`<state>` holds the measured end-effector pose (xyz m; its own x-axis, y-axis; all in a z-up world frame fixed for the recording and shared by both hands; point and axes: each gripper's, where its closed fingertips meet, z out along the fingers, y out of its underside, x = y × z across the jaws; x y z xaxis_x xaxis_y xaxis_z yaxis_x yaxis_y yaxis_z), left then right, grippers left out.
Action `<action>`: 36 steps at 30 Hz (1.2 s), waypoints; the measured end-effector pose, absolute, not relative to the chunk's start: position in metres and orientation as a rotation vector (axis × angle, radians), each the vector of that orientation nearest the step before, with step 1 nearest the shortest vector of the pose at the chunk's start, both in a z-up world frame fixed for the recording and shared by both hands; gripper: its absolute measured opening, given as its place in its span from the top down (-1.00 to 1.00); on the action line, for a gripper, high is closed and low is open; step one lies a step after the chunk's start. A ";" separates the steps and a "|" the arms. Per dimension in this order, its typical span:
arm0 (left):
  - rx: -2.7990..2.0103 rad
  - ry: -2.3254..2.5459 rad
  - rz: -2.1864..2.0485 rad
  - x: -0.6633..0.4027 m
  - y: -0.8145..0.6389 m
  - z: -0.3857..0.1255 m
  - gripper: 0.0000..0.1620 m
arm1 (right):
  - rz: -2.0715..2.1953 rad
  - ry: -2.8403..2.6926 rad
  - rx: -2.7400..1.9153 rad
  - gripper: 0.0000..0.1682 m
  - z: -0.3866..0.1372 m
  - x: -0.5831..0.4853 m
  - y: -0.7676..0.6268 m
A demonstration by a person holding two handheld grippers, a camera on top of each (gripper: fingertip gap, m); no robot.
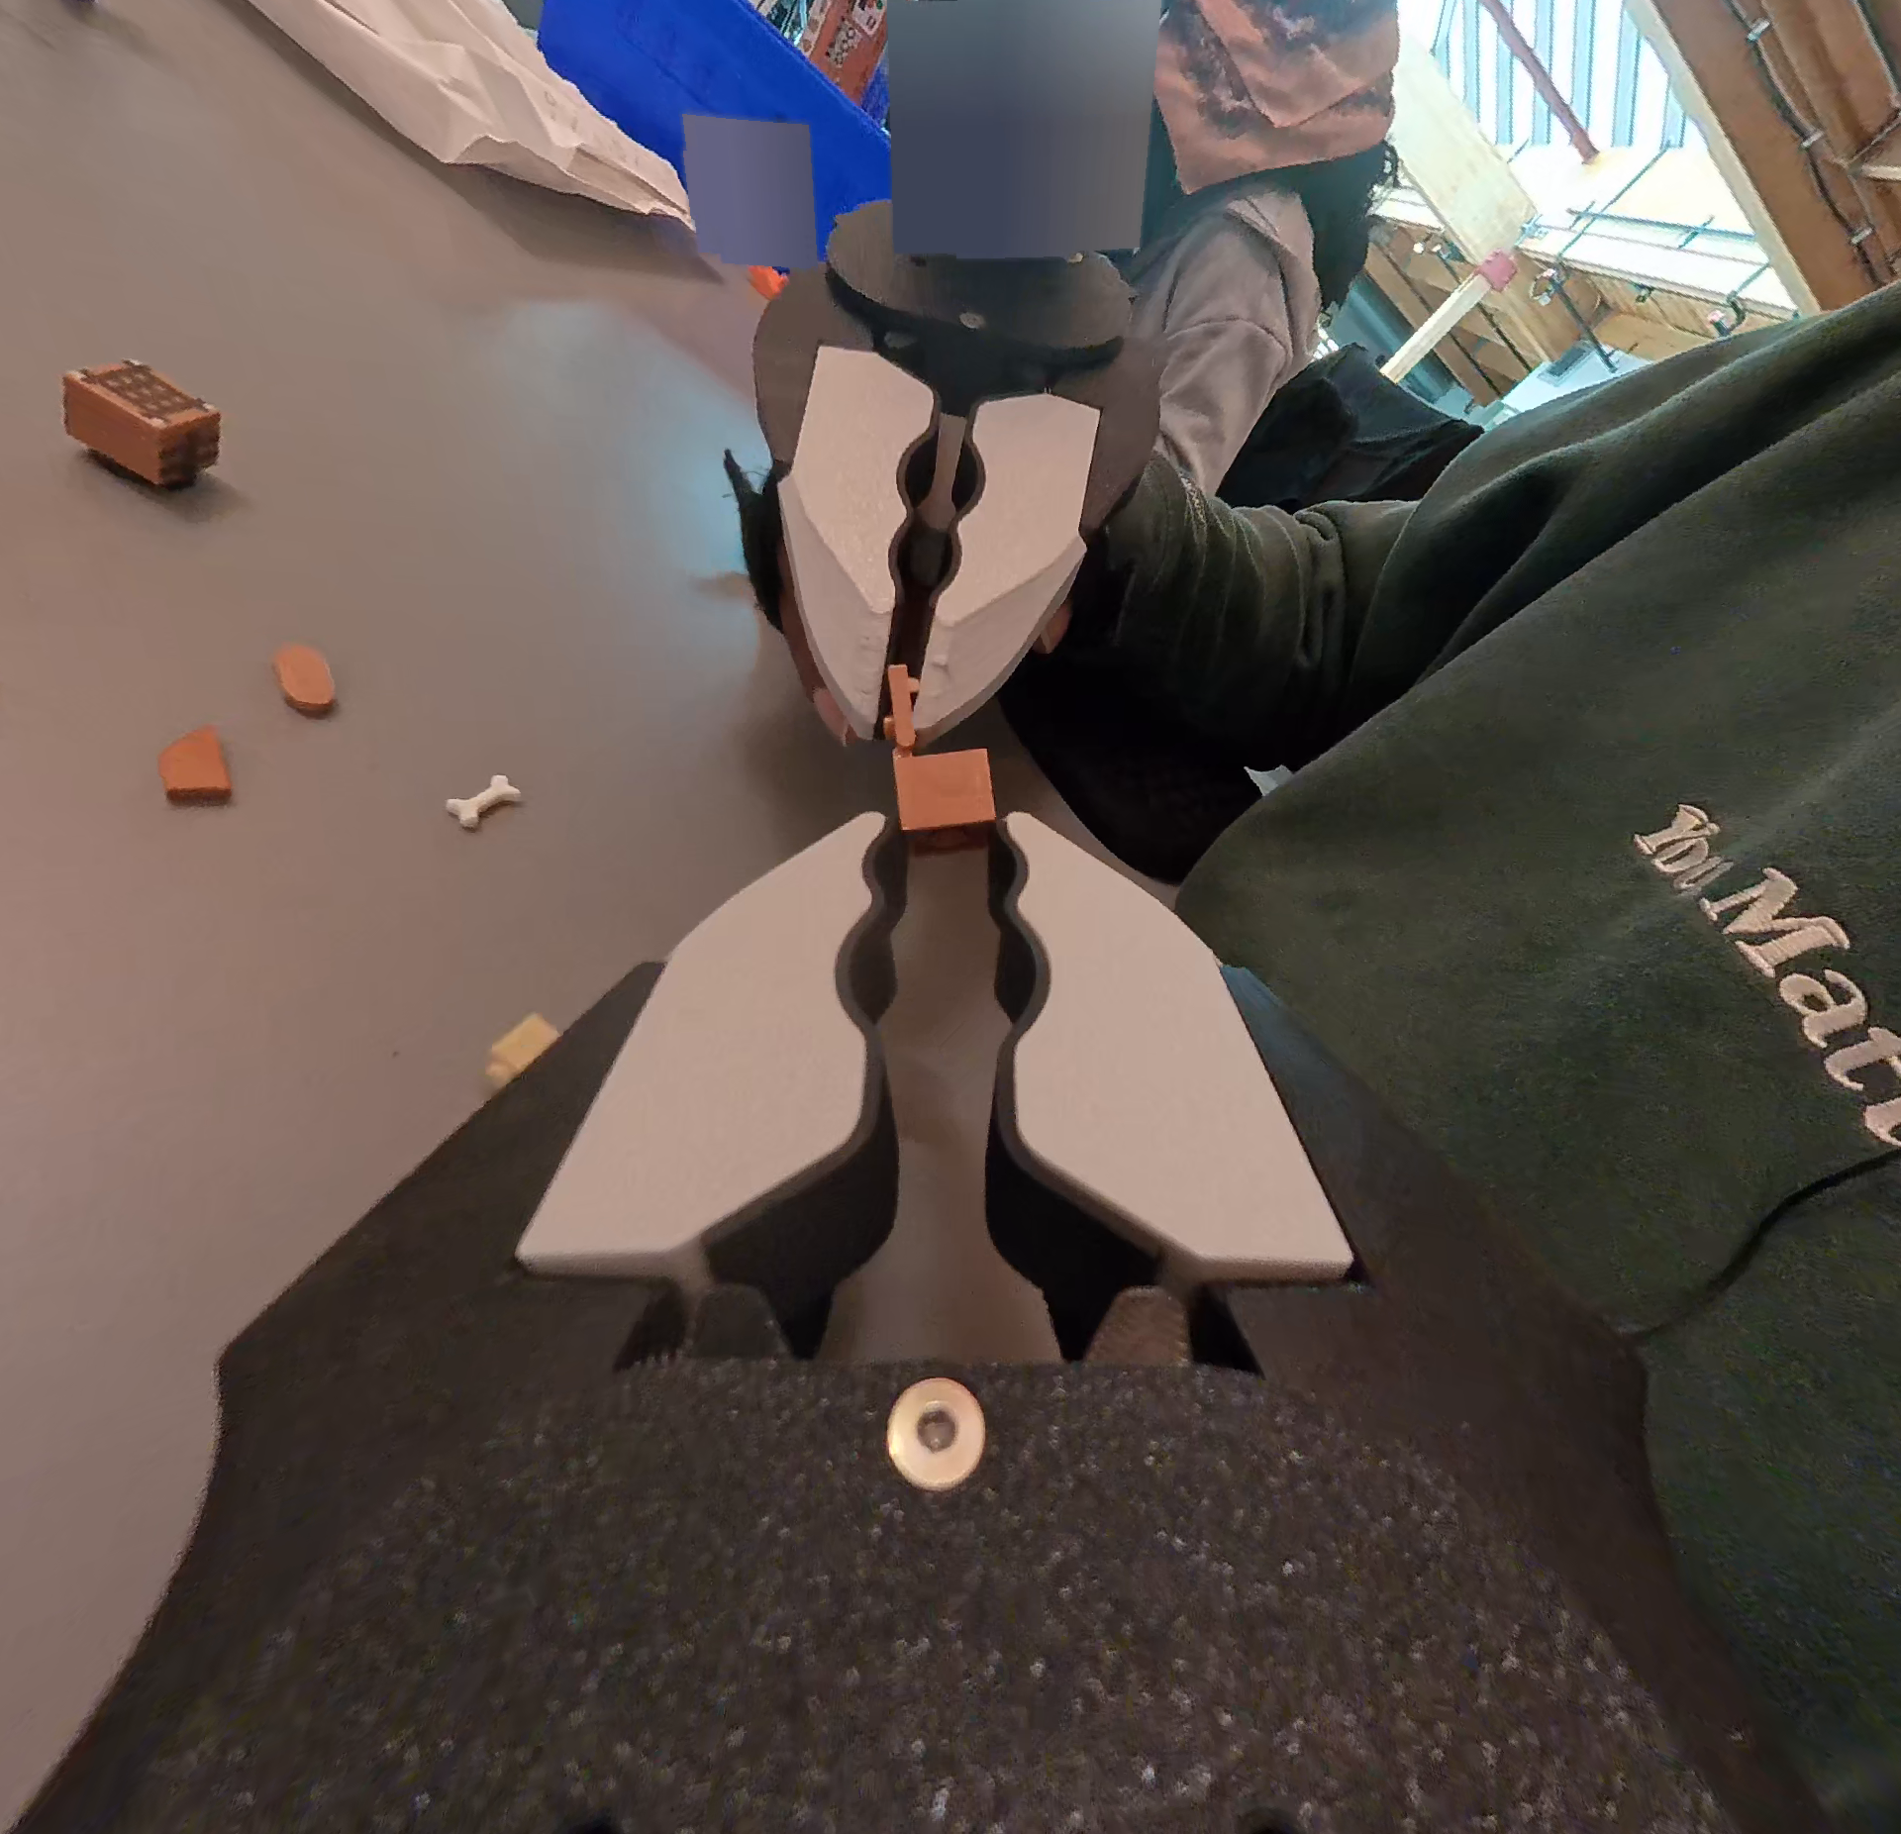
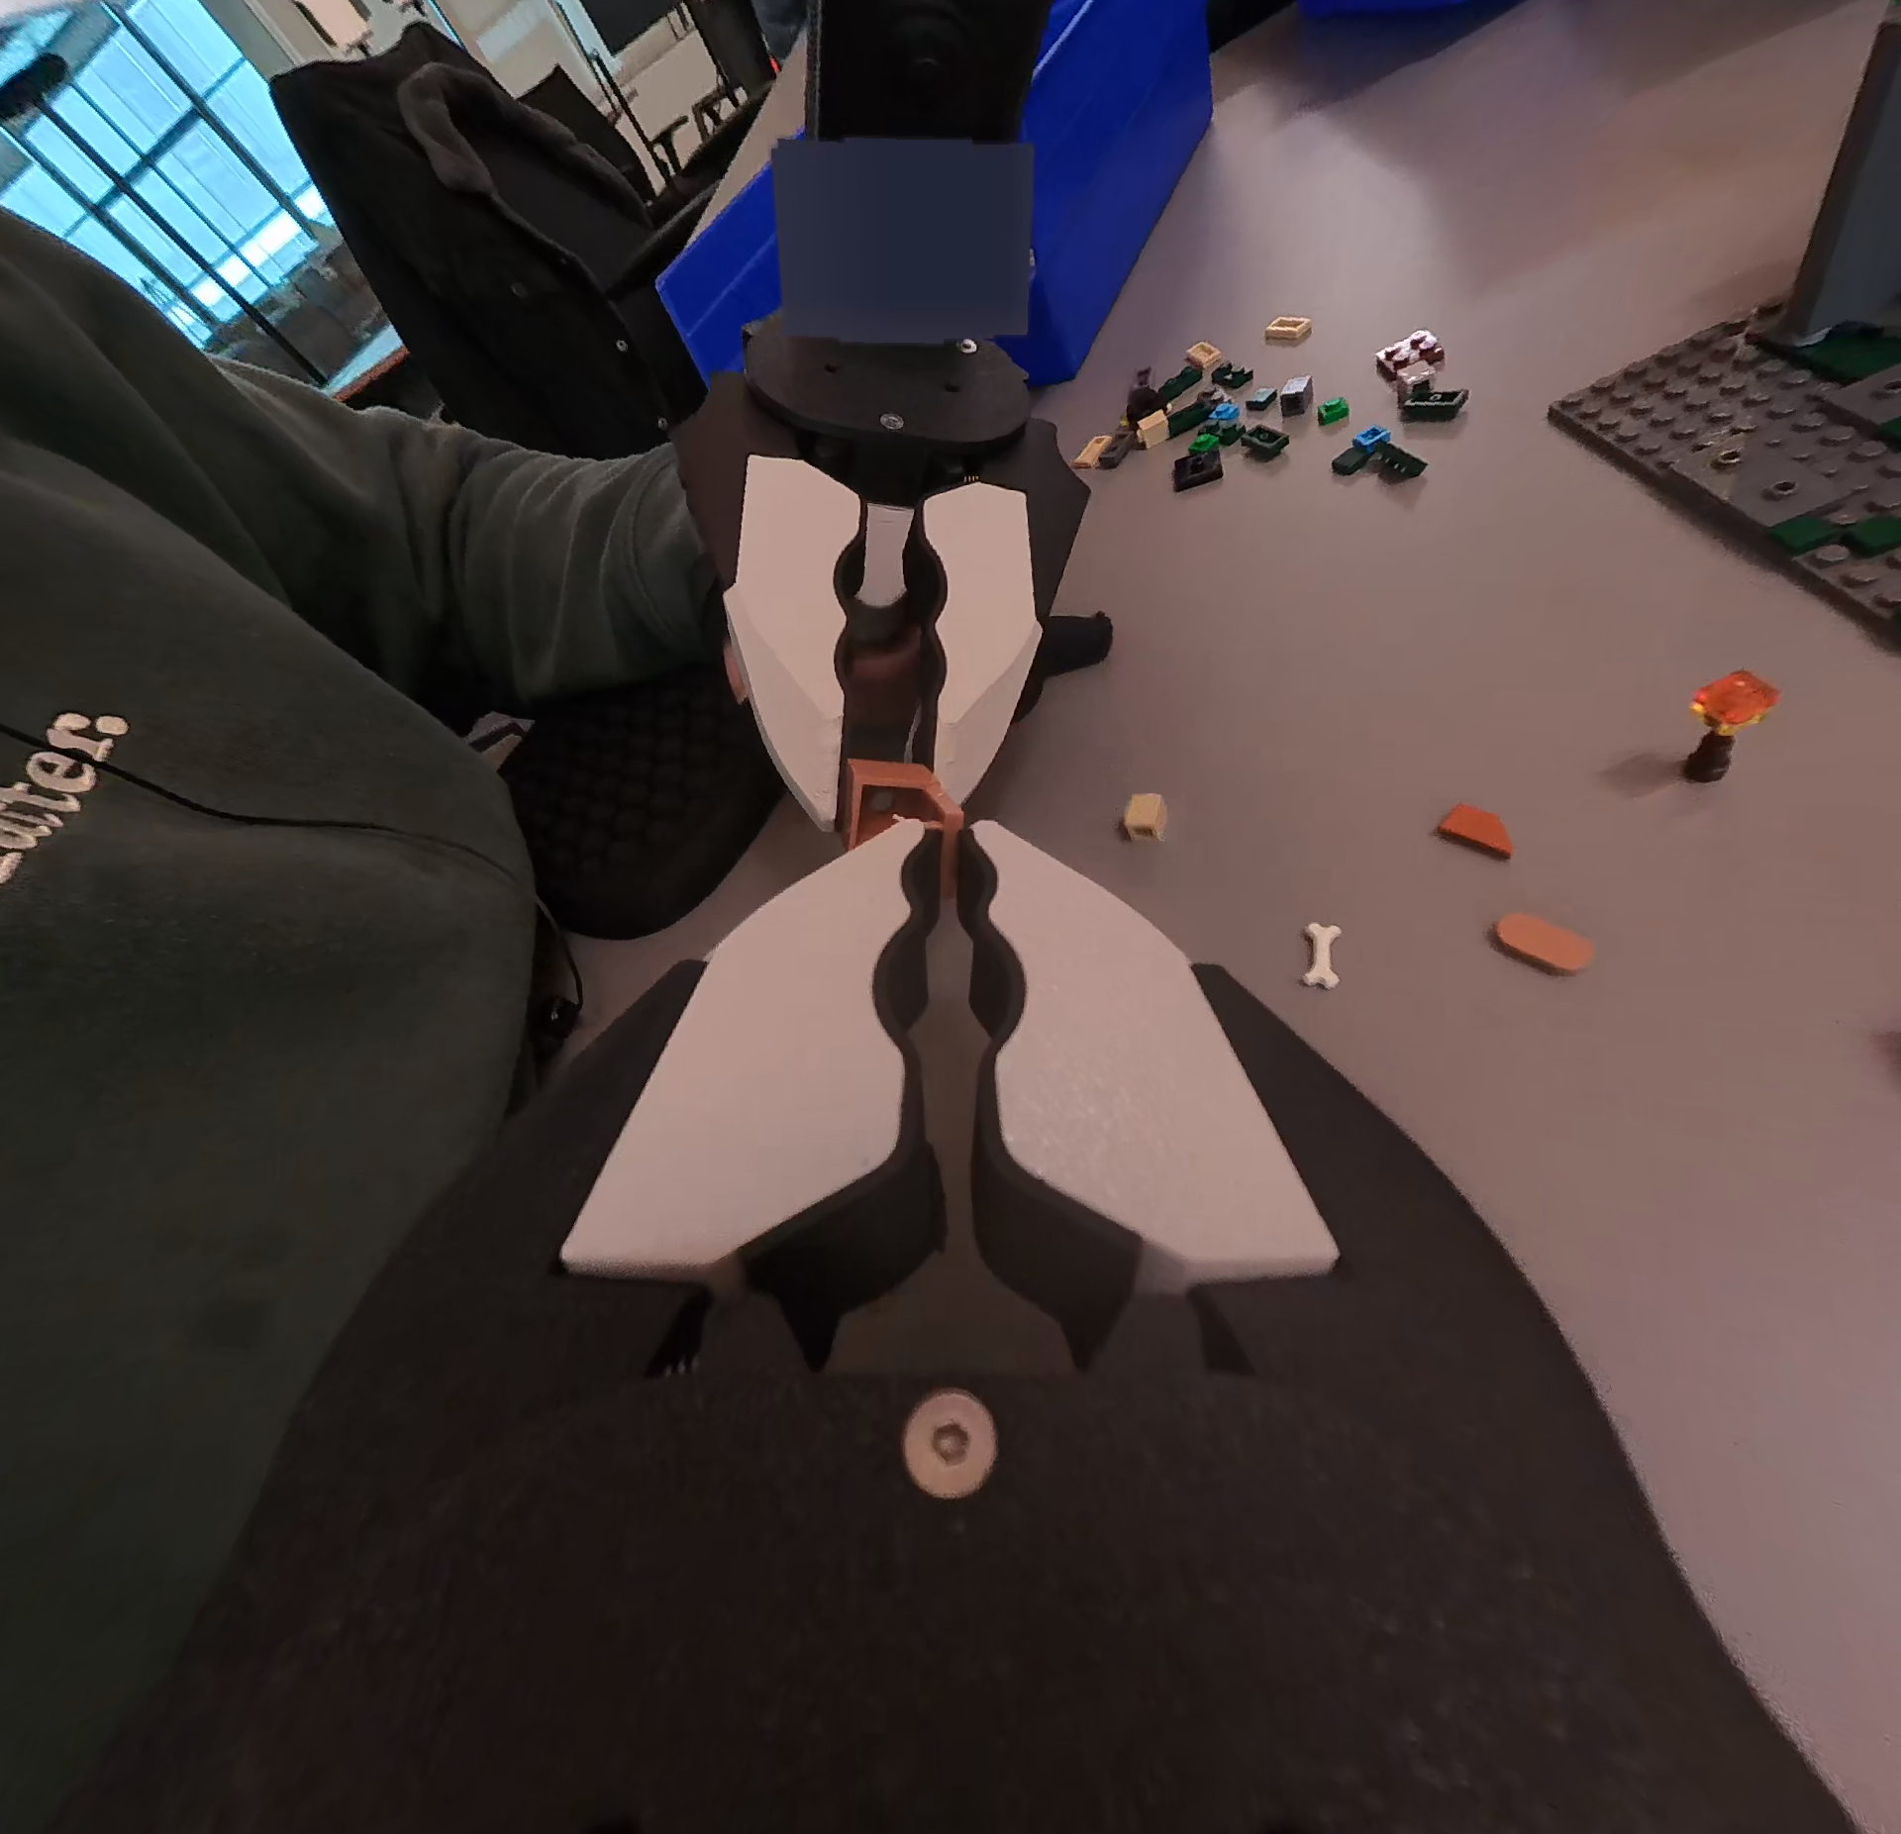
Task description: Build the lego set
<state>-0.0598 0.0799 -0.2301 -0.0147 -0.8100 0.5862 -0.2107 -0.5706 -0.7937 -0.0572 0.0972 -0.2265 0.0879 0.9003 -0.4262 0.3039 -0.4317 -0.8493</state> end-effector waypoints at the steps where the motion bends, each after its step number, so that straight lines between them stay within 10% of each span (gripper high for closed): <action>1: -1.781 1.055 -1.622 -0.060 0.080 -0.230 0.81 | 1.355 -1.177 -1.799 0.97 -0.226 -0.057 0.098; 36: -1.706 1.157 -1.669 -0.059 0.067 -0.226 0.80 | 1.465 -1.235 -1.742 0.97 -0.225 -0.058 0.083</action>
